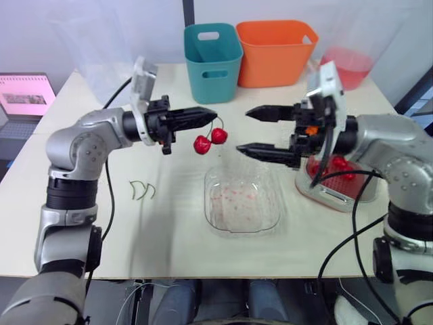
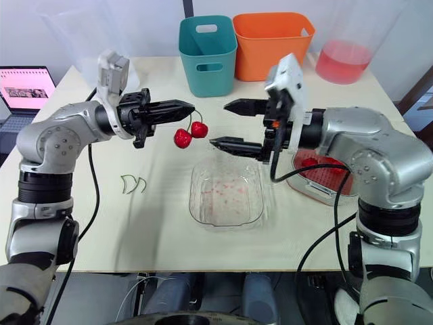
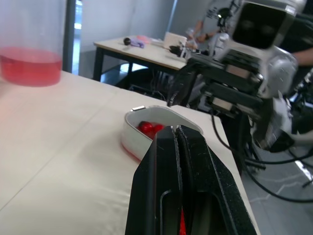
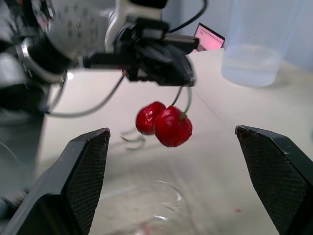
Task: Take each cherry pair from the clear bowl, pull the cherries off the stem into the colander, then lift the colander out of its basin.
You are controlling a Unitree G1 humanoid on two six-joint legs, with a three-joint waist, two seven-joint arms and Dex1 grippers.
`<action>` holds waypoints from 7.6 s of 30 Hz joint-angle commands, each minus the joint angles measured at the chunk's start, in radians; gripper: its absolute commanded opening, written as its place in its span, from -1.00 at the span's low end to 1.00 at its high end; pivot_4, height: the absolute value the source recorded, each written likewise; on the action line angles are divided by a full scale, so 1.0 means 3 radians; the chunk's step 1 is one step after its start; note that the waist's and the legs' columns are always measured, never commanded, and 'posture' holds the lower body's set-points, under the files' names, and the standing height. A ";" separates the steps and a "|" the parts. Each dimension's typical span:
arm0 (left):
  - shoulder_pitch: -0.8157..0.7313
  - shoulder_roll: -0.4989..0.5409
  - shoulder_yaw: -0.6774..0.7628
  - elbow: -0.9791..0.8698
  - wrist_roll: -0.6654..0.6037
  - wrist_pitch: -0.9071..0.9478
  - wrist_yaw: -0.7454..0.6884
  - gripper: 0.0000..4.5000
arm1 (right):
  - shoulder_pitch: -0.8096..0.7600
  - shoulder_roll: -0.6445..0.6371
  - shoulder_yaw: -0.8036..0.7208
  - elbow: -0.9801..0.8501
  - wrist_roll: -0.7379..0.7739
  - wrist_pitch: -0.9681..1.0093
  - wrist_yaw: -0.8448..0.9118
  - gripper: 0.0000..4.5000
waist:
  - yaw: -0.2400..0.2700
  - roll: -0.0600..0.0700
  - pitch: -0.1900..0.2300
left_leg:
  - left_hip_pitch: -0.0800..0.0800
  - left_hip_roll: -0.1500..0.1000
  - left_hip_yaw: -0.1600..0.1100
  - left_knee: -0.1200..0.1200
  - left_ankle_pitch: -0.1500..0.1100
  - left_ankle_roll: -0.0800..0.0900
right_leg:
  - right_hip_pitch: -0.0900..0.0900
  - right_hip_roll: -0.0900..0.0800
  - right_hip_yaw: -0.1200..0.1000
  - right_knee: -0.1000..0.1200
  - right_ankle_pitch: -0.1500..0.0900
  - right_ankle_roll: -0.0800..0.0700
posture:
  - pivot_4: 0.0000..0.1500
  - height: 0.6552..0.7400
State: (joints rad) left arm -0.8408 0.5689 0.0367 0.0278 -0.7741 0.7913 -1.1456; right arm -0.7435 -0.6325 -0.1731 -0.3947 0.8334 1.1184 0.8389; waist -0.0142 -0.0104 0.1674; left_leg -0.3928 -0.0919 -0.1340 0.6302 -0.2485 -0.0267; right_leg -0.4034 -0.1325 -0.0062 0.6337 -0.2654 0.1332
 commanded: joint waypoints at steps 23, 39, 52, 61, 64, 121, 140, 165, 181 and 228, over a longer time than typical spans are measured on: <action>-0.0123 0.0013 0.0053 -0.0472 -0.0302 0.0192 0.0052 -1.00 | 0.0120 0.0597 -0.0028 0.0043 0.1264 0.0423 -0.1085 -0.05 | -0.0016 0.0000 0.0000 | 0.0000 0.0001 0.0001 0.0000 0.0000 0.0001 | -0.0004 0.0002 0.0001 0.0003 0.0000 0.0000 | 1.00 1.00; -0.0244 0.0012 0.0132 -0.0445 -0.0359 0.0176 0.0106 -1.00 | 0.0442 0.0225 0.0260 -0.0090 0.1031 0.0176 -0.0797 -0.71 | -0.0011 0.0000 0.0000 | 0.0000 0.0000 0.0001 0.0000 -0.0002 0.0003 | -0.0004 0.0002 0.0001 0.0003 0.0000 0.0000 | 1.00 1.00; -0.0272 -0.0102 0.0166 -0.0420 -0.0352 0.0198 0.0192 -1.00 | 0.0637 -0.0138 0.0521 -0.0347 0.0638 -0.0246 -0.0399 -0.71 | -0.0006 -0.0001 0.0000 | 0.0000 0.0000 0.0002 0.0001 -0.0003 0.0005 | -0.0003 0.0002 0.0001 0.0002 0.0000 0.0000 | 1.00 1.00; -0.0130 -0.0059 0.0093 -0.0470 -0.0209 0.0086 0.0183 -1.00 | 0.0816 -0.0578 -0.0037 -0.0085 0.0275 -0.0498 -0.0471 -0.71 | 0.0013 -0.0002 0.0000 | -0.0001 -0.0002 0.0003 0.0002 -0.0003 0.0005 | -0.0001 0.0000 0.0001 0.0001 0.0000 0.0001 | 1.00 1.00; -0.0033 -0.0037 0.0048 -0.0501 -0.0144 0.0017 0.0158 -1.00 | 0.1050 -0.0875 -0.0321 0.0160 -0.0037 -0.0711 -0.0416 -0.71 | 0.0016 -0.0002 0.0000 | -0.0001 -0.0002 0.0003 0.0001 -0.0004 0.0007 | 0.0001 0.0001 0.0000 -0.0001 0.0000 0.0000 | 1.00 1.00; -0.0090 -0.0234 0.0141 -0.0532 -0.0425 0.0151 0.0414 -1.00 | 0.0480 0.1378 0.0347 0.0024 0.1162 -0.0474 -0.1617 0.85 | -0.0018 -0.0001 -0.0001 | 0.0001 0.0002 0.0001 0.0001 -0.0001 0.0001 | -0.0006 0.0007 0.0007 0.0006 0.0001 -0.0001 | 1.00 1.00; -0.0160 -0.0263 0.0180 -0.0444 -0.0399 0.0097 0.0436 -1.00 | 0.0739 0.1021 0.0662 -0.0145 0.0873 -0.0461 -0.1387 -0.73 | -0.0016 -0.0001 -0.0001 | 0.0001 0.0002 0.0002 0.0001 -0.0001 0.0003 | -0.0006 0.0008 0.0008 0.0006 0.0001 -0.0001 | 1.00 1.00; 0.0178 -0.0059 0.0067 -0.0441 -0.0124 -0.0065 0.0293 -1.00 | 0.1856 -0.1361 -0.0588 0.0676 -0.0605 -0.1274 -0.0251 -0.73 | -0.0019 -0.0002 0.0000 | 0.0004 0.0003 0.0015 0.0002 -0.0010 0.0017 | 0.0002 0.0013 0.0009 -0.0003 0.0001 -0.0001 | 1.00 1.00; 0.0351 0.0090 0.0305 -0.0330 -0.0118 -0.0014 0.0423 -1.00 | 0.1496 -0.1043 -0.0635 0.0820 -0.0759 -0.1360 -0.0315 0.69 | -0.0005 0.0000 -0.0001 | 0.0004 0.0008 0.0014 0.0002 -0.0003 0.0006 | 0.0001 0.0011 0.0012 -0.0001 0.0001 -0.0001 | 1.00 1.00; 0.1052 0.0568 0.0715 -0.0576 0.0562 -0.0548 0.1272 0.28 | 0.1116 -0.0646 -0.1678 0.1182 -0.0551 -0.1425 -0.0732 0.72 | 0.0123 0.0000 -0.0003 | 0.0004 -0.0002 -0.0006 -0.0002 -0.0010 0.0012 | 0.0007 0.0008 0.0012 -0.0011 0.0005 -0.0007 | 1.00 1.00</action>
State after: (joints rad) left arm -0.5114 0.7396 0.2610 -0.1374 -0.6308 0.6592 -0.7936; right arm -0.4091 -0.8094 -0.5971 -0.0668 0.6692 0.7374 0.6141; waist 0.0228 -0.0105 0.1666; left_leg -0.3915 -0.0922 -0.1340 0.6297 -0.2512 -0.0237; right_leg -0.4015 -0.1299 -0.0020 0.6306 -0.2637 0.1311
